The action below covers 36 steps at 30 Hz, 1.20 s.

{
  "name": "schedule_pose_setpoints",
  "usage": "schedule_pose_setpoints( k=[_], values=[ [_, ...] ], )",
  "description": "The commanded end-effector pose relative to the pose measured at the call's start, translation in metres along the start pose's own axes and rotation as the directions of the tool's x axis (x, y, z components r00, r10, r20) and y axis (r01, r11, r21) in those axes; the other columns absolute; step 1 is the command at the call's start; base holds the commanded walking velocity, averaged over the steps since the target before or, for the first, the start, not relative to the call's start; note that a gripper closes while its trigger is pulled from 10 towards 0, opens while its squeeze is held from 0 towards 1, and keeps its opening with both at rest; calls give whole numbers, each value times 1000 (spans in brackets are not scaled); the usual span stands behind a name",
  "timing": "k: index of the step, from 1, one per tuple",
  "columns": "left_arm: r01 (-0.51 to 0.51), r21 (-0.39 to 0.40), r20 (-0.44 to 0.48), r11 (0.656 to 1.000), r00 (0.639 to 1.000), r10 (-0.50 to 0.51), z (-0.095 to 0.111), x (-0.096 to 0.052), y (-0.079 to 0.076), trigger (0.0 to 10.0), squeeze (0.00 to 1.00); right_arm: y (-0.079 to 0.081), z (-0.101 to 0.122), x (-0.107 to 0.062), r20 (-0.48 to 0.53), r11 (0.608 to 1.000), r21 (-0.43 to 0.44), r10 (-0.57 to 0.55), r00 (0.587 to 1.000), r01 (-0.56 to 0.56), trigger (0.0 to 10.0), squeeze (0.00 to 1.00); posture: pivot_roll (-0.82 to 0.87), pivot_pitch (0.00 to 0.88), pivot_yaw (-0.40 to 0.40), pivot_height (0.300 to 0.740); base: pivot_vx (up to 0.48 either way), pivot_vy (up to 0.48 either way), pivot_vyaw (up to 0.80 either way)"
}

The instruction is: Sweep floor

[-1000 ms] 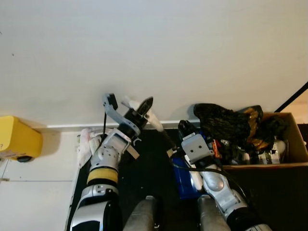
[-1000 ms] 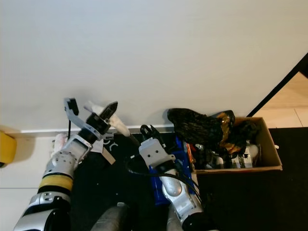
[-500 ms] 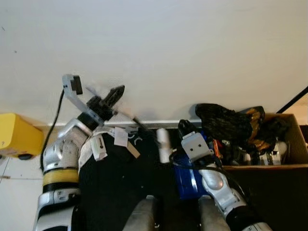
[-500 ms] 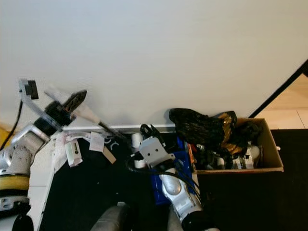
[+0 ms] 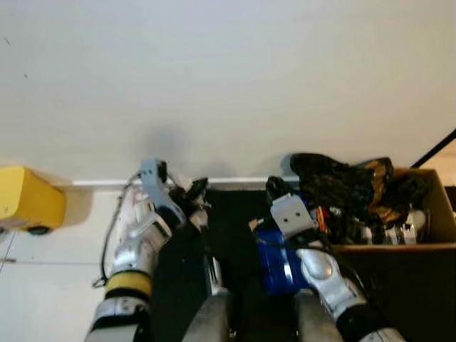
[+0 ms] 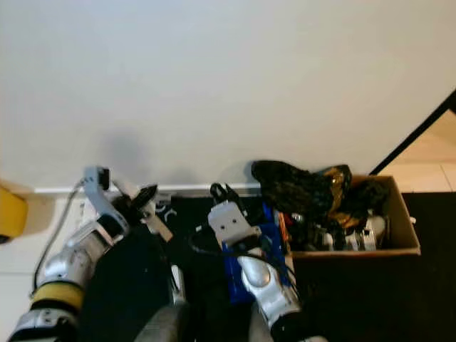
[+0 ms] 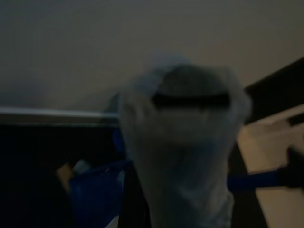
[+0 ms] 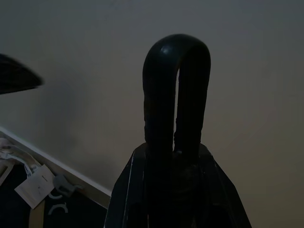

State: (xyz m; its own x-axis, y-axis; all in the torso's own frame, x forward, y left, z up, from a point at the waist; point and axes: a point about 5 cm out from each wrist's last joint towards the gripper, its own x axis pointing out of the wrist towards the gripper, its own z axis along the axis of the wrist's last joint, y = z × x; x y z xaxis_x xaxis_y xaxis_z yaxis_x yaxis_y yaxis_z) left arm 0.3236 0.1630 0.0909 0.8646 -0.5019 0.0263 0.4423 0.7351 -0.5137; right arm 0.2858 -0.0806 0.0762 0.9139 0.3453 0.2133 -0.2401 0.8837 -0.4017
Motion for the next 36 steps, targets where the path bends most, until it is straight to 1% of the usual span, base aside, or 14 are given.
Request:
schedule_pose_setpoints(
  k=[1, 2, 4, 6, 8, 9, 10, 12, 16, 19, 23, 28, 32, 36],
  values=[
    [-29, -153, 55, 988, 998, 38, -13, 3, -3, 10000, 0, 9, -20, -17, -119, 999, 9, 37, 992, -36, 10000, 0, 21, 295, 105, 740, 0, 0, 0],
    [-29, -153, 55, 988, 998, 38, -13, 3, -3, 10000, 0, 9, -20, -17, -119, 999, 9, 37, 992, -36, 10000, 0, 21, 295, 105, 740, 0, 0, 0],
    [13, -275, 125, 961, 992, 22, -10, 14, -15, 10000, 0, 9, -20, -17, -119, 999, 9, 37, 992, -36, 10000, 0, 18, 297, 104, 740, 0, 0, 0],
    [51, -337, 157, 940, 988, 2, -10, 22, -25, 10000, 0, 9, -20, -18, -120, 999, 9, 38, 992, -38, 10000, 0, 19, 295, 104, 740, 0, 0, 0],
    [102, -402, 182, 910, 983, -30, -15, 31, -40, 10000, 0, 8, -20, -17, -119, 999, 8, 40, 992, -39, 10000, 0, 15, 296, 102, 740, 0, 0, 0],
    [102, -402, 182, 910, 983, -30, -15, 31, -40, 10000, 0, 8, -20, -17, -119, 999, 8, 40, 992, -39, 10000, 0, 15, 296, 102, 740, 0, 0, 0],
    [116, -423, 189, 899, 981, -38, -17, 34, -45, 10000, 0, 8, -20, -17, -118, 999, 8, 40, 992, -40, 10000, 0, 15, 296, 102, 740, 0, 0, 0],
    [124, -425, 175, 896, 983, -53, -24, 37, -51, 10000, 0, 8, -19, -16, -116, 999, 8, 40, 992, -40, 10000, 0, 16, 296, 100, 740, 0, 0, 0],
    [112, -434, 157, 894, 986, -48, -33, 39, -53, 10000, 0, 9, -18, -14, -113, 999, 9, 42, 993, -42, 10000, 0, 12, 297, 100, 740, 0, 0, 0],
    [138, -474, 183, 870, 982, -56, -29, 42, -60, 10000, 0, 8, -18, -14, -112, 999, 9, 43, 993, -42, 10000, 0, 13, 297, 96, 740, 0, 0, 0],
    [151, -474, 186, 868, 980, -69, -28, 45, -64, 10000, 0, 9, -18, -14, -112, 999, 9, 46, 993, -45, 10000, 0, 14, 297, 94, 740, 0, 0, 0],
    [162, -512, 217, 844, 975, -55, -23, 48, -65, 10000, 0, 8, -18, -13, -110, 999, 9, 47, 993, -46, 10000, 0, 11, 298, 94, 740, 0, 0, 0],
    [168, -503, 224, 848, 973, -60, -21, 53, -66, 10000, 0, 9, -17, -13, -109, 999, 9, 48, 993, -48, 10000, 0, 9, 296, 93, 740, 0, 0, 0],
    [181, -518, 251, 836, 967, -54, -14, 55, -67, 10000, 0, 9, -18, -13, -110, 999, 7, 49, 993, -49, 10000, 0, 9, 295, 94, 740, 0, 0, 0]
  ],
)
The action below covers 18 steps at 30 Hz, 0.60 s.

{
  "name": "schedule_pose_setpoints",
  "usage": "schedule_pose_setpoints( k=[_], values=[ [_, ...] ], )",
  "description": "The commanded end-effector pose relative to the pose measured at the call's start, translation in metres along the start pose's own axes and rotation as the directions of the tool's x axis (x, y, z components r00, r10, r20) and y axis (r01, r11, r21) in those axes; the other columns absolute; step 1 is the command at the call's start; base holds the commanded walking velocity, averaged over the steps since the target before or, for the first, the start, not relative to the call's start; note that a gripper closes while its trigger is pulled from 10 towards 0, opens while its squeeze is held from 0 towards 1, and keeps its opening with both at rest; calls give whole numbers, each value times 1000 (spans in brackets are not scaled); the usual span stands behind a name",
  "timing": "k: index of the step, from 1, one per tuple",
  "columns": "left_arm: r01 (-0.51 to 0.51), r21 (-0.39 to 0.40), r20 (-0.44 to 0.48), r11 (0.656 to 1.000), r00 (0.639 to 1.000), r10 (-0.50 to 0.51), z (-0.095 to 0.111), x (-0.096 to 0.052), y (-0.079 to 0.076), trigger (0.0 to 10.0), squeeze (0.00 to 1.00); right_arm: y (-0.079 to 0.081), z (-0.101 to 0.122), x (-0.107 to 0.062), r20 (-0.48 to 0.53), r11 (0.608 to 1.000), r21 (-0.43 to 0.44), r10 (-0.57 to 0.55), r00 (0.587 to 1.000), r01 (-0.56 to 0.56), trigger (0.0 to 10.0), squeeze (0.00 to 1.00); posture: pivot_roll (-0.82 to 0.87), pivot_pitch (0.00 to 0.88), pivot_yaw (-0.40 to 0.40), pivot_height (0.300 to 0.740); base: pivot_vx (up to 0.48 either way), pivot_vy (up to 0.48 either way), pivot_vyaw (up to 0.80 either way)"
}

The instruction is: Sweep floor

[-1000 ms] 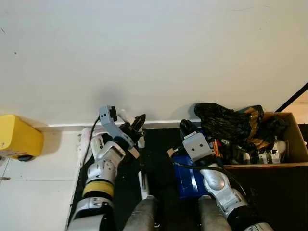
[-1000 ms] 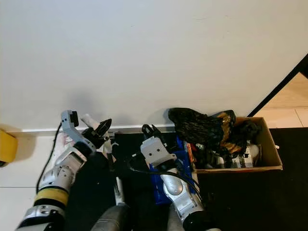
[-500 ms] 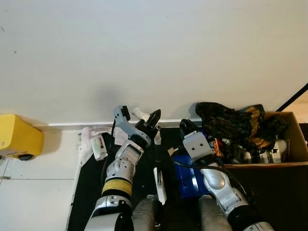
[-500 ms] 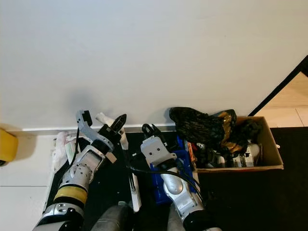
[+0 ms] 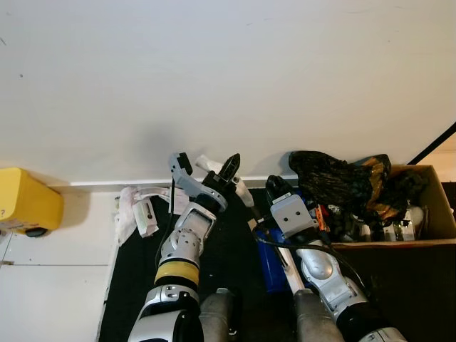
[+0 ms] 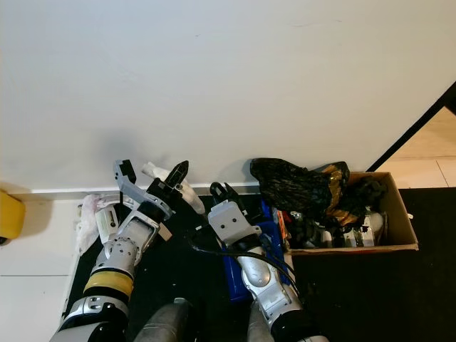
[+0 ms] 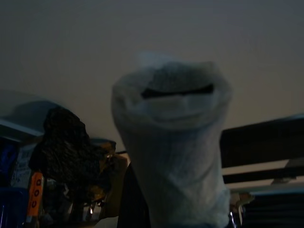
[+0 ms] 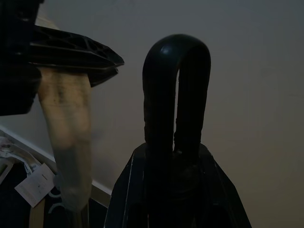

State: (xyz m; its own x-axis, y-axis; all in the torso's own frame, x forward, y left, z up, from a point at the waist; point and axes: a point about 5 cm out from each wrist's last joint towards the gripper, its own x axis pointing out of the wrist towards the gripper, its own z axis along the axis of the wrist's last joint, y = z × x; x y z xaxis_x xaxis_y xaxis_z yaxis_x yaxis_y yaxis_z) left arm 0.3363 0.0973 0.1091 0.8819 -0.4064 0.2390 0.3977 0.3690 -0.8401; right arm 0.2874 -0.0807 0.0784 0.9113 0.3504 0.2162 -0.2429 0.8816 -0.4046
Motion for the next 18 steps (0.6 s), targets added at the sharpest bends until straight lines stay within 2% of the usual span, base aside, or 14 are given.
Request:
schedule_pose_setpoints(
  k=[1, 3, 4, 5, 9, 11, 12, 13, 14, 15, 16, 17, 18],
  values=[
    [41, -88, 21, 995, 999, -39, -8, 13, -14, 10000, 0, 10, -19, -15, -115, 999, 10, 44, 992, -43, 10000, 0, 13, 294, 96, 740, 0, 0, 0],
    [50, -93, 32, 994, 998, -48, -5, 14, -16, 10000, 0, 10, -19, -15, -116, 999, 10, 43, 992, -42, 10000, 0, 13, 294, 96, 740, 0, 0, 0],
    [108, -71, 62, 992, 993, -104, 11, 18, -29, 10000, 0, 10, -20, -15, -118, 999, 11, 40, 992, -39, 10000, 0, 21, 293, 99, 740, 0, 0, 0],
    [131, -54, 69, 990, 989, -127, 18, 18, -34, 10000, 0, 10, -20, -15, -119, 999, 12, 39, 992, -38, 10000, 0, 21, 293, 99, 740, 0, 0, 0],
    [198, 77, 48, 977, 978, -202, 43, 11, -49, 10000, 0, 10, -20, -15, -119, 999, 14, 37, 992, -36, 10000, 0, 36, 289, 105, 740, 0, 0, 0],
    [208, 179, 8, 962, 977, -213, 58, 3, -51, 10000, 0, 11, -20, -15, -119, 999, 16, 36, 992, -34, 10000, 0, 47, 284, 111, 740, 0, 0, 0],
    [210, 256, -17, 943, 977, -213, 67, -2, -52, 10000, 0, 10, -20, -15, -120, 999, 17, 31, 992, -30, 10000, 0, 60, 278, 116, 740, 0, 0, 0],
    [186, 341, -67, 922, 982, -174, 77, -8, -50, 10000, 0, 8, -20, -16, -120, 1000, 20, 20, 993, -18, 10000, 0, 76, 270, 121, 740, 0, 0, 0],
    [167, 392, -98, 904, 985, -140, 84, -13, -49, 10000, 0, 7, -21, -16, -121, 1000, 23, 12, 993, -9, 10000, 0, 89, 263, 125, 740, 0, 0, 0],
    [167, 392, -98, 904, 985, -140, 84, -13, -49, 10000, 0, 7, -21, -16, -121, 1000, 23, 12, 993, -9, 10000, 0, 89, 263, 125, 740, 0, 0, 0],
    [74, 448, -80, 891, 996, -42, 108, -23, -44, 10000, 0, 2, -21, -17, -126, 999, 42, -24, 992, 29, 10000, 0, 99, 253, 133, 740, 0, 0, 0],
    [-21, 472, -25, 881, 999, 37, 127, -29, -42, 10000, 0, -3, -22, -18, -129, 997, 58, -51, 990, 59, 10000, 0, 108, 233, 141, 740, 0, 0, 0],
    [-21, 472, -25, 881, 999, 37, 127, -29, -42, 10000, 0, -3, -22, -18, -129, 997, 58, -51, 990, 59, 10000, 0, 108, 233, 141, 740, 0, 0, 0]
  ],
)
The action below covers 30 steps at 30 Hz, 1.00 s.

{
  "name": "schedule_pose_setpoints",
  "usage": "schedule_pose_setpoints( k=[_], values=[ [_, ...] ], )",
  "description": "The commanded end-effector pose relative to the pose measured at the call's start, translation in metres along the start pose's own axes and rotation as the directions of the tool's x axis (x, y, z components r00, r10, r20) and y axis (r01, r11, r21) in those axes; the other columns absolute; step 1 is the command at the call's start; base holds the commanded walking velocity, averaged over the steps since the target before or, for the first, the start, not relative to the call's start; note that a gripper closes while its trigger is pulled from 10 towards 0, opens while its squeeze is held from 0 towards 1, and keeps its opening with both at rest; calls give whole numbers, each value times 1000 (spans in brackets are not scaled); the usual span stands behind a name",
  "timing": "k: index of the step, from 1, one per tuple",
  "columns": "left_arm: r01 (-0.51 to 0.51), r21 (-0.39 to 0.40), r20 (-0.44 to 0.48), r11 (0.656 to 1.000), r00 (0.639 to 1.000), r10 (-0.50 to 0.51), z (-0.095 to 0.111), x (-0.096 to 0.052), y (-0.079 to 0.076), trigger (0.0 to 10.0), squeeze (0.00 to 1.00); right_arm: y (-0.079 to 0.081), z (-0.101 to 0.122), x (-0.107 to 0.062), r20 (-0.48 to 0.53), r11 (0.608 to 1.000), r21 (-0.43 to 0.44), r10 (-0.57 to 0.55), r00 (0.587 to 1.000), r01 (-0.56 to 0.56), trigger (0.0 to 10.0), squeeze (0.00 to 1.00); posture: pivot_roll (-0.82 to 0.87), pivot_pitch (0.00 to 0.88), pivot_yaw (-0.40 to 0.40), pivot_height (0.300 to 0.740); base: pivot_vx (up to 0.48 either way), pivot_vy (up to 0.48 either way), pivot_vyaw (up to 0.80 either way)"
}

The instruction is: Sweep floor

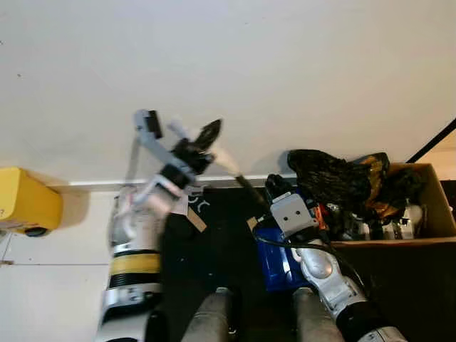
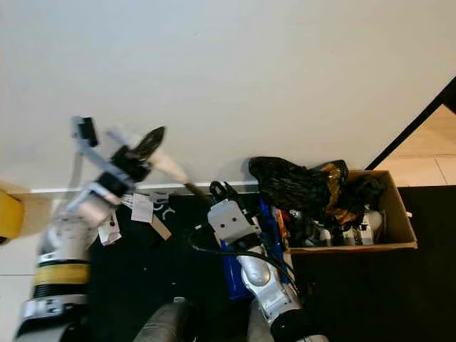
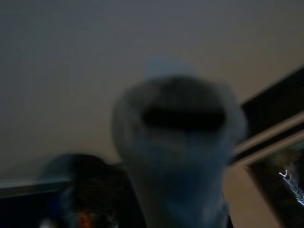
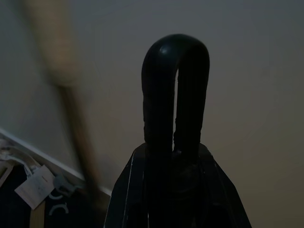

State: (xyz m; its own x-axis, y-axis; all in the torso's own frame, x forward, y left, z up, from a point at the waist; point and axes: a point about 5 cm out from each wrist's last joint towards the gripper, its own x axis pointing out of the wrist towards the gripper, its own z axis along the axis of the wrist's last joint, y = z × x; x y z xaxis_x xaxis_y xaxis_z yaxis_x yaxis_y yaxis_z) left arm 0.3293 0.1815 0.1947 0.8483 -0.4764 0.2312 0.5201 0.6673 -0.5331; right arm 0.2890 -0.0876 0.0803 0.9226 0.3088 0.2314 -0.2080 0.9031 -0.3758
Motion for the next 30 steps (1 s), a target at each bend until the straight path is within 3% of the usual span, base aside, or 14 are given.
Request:
schedule_pose_setpoints(
  k=[1, 3, 7, 10, 11, 12, 13, 14, 19, 26, 30],
  values=[
    [-84, 42, 11, 996, 996, 83, 13, -11, 8, 10000, 0, 3, -21, -17, -126, 999, 37, -9, 992, 14, 10000, 0, 108, 233, 141, 740, 0, 0, 0],
    [-245, 90, 29, 965, 970, 243, 35, -20, 19, 10000, 0, -6, -20, -20, -118, 995, 76, -53, 992, 63, 10000, 0, 113, 200, 143, 740, 0, 0, 0],
    [-296, 136, -5, 945, 954, 300, 36, -22, 22, 10000, 0, -12, -16, -22, -105, 989, 112, -83, 991, 95, 10000, 0, 116, 180, 139, 740, 0, 0, 0],
    [-403, 208, -99, 891, 898, 429, 28, -25, 32, 10000, 0, -23, -8, -24, -75, 978, 154, -127, 989, 138, 10000, 0, 114, 142, 132, 740, 0, 0, 0],
    [-450, 204, -125, 870, 869, 478, 25, -26, 37, 10000, 0, -28, -5, -25, -65, 977, 158, -137, 988, 146, 10000, 0, 110, 129, 130, 740, 0, 0, 0],
    [-450, 204, -125, 870, 869, 478, 25, -26, 37, 10000, 0, -28, -5, -25, -65, 977, 158, -137, 988, 146, 10000, 0, 110, 129, 130, 740, 0, 0, 0],
    [-519, 217, -153, 827, 819, 554, 20, -28, 46, 10000, 0, -34, -1, -26, -49, 975, 159, -149, 988, 156, 10000, 0, 103, 109, 129, 740, 0, 0, 0],
    [-542, 219, -158, 812, 801, 577, 19, -29, 50, 10000, 0, -38, 1, -27, -41, 975, 156, -155, 987, 159, 10000, 0, 94, 93, 129, 740, 0, 0, 0],
    [-597, 199, -132, 777, 769, 625, 18, -29, 59, 10000, 0, -55, 8, -31, -17, 970, 156, -186, 982, 186, 10000, 0, 83, 71, 130, 740, 0, 0, 0],
    [-567, 123, -142, 814, 802, 580, 9, -27, 58, 10000, 0, -74, 24, -29, 30, 958, 172, -240, 970, 231, 10000, 0, 52, 41, 144, 740, 0, 0, 0],
    [-544, 148, -146, 826, 814, 562, 7, -20, 54, 10000, 0, -78, 32, -23, 37, 937, 228, -280, 959, 265, 10000, 0, 48, 31, 150, 740, 0, 0, 0]
  ],
)
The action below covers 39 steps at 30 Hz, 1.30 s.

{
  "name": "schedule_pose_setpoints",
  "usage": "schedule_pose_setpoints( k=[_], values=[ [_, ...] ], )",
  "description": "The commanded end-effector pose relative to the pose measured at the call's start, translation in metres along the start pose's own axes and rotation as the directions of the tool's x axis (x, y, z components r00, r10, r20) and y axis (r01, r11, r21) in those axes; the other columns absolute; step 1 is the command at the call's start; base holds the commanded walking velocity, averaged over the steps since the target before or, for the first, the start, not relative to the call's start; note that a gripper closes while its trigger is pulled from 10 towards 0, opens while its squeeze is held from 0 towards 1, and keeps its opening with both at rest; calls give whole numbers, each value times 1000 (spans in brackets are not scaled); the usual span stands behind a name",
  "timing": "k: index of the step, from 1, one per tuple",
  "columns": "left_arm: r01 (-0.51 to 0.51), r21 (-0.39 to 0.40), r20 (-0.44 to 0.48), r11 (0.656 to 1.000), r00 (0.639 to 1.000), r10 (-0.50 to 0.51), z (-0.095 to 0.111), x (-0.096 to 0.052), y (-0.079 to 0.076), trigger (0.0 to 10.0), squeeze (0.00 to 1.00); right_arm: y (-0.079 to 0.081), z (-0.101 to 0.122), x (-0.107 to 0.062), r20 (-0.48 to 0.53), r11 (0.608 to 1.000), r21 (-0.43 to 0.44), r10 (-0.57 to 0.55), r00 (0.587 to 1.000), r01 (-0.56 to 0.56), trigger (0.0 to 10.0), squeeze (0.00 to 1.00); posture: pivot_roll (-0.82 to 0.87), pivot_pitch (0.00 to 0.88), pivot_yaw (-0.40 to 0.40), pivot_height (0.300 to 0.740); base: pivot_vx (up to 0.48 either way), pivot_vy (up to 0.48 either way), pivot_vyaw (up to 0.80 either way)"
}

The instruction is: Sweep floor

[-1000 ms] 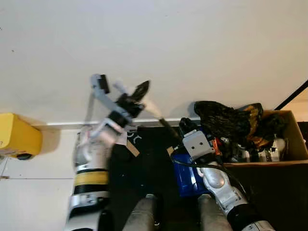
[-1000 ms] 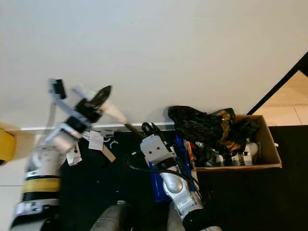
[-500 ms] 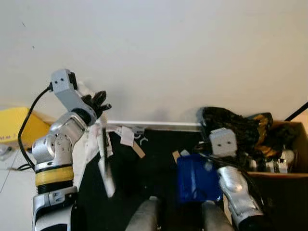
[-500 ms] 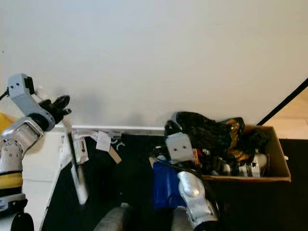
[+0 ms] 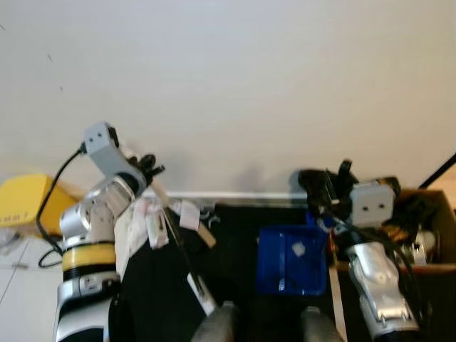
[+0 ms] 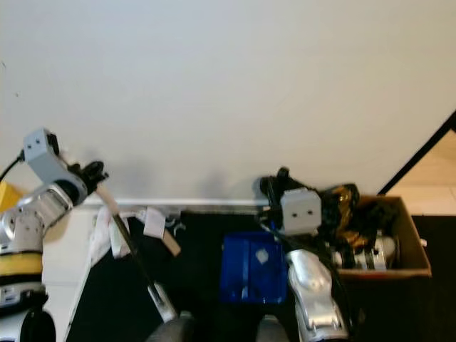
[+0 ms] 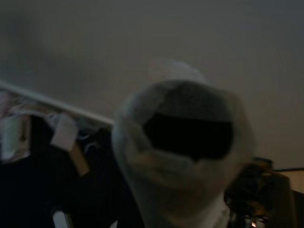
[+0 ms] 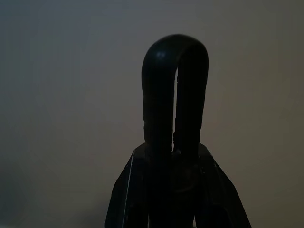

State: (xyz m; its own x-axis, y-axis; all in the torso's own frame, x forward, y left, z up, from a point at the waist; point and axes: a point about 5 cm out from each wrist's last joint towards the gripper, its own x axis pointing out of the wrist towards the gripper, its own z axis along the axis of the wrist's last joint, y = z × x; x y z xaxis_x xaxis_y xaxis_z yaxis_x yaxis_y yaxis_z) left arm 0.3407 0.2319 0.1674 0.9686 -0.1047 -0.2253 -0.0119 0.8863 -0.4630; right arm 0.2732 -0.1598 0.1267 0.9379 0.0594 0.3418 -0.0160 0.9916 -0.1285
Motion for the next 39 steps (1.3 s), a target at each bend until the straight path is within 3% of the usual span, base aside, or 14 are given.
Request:
schedule_pose_setpoints(
  k=[1, 3, 5, 11, 19, 30, 39],
  values=[
    [-11, 45, 12, 999, 1000, 11, 1, 3, -2, 10000, 0, 2, 8, 4, 16, 997, 70, -24, 1000, 23, 10000, 0, 49, 29, 150, 740, 0, 0, 0],
    [-14, 81, 22, 997, 1000, 12, 2, 5, -5, 10000, 0, 1, 10, 7, 13, 995, 96, -41, 999, 39, 10000, 0, 50, 28, 151, 740, 0, 0, 0],
    [-6, 175, 51, 985, 999, -3, 2, 11, -13, 10000, 0, -3, 16, 17, 15, 974, 200, -112, 994, 106, 10000, 0, 55, 25, 152, 740, 0, 0, 0],
    [71, 289, 11, 955, 997, -77, -21, 13, -31, 10000, 0, -3, 33, 35, 53, 956, 267, -137, 989, 118, 10000, 0, 55, 23, 148, 740, 0, 0, 0],
    [78, 346, -31, 935, 997, -71, -45, 16, -36, 10000, 0, 1, 52, 47, 110, 956, 288, -100, 989, 65, 10000, 0, 48, 17, 129, 740, 0, 0, 0],
    [161, 326, 27, 931, 983, -180, -42, 17, -51, 10000, 0, 8, 50, 43, 85, 953, 302, -49, 995, 21, 10000, 0, 23, 30, 118, 740, 0, 0, 0],
    [165, 353, 40, 921, 981, -191, -43, 17, -57, 10000, 0, 3, 55, 44, 96, 954, 300, -53, 994, 22, 10000, 0, 10, 60, 119, 740, 0, 0, 0]
  ],
)
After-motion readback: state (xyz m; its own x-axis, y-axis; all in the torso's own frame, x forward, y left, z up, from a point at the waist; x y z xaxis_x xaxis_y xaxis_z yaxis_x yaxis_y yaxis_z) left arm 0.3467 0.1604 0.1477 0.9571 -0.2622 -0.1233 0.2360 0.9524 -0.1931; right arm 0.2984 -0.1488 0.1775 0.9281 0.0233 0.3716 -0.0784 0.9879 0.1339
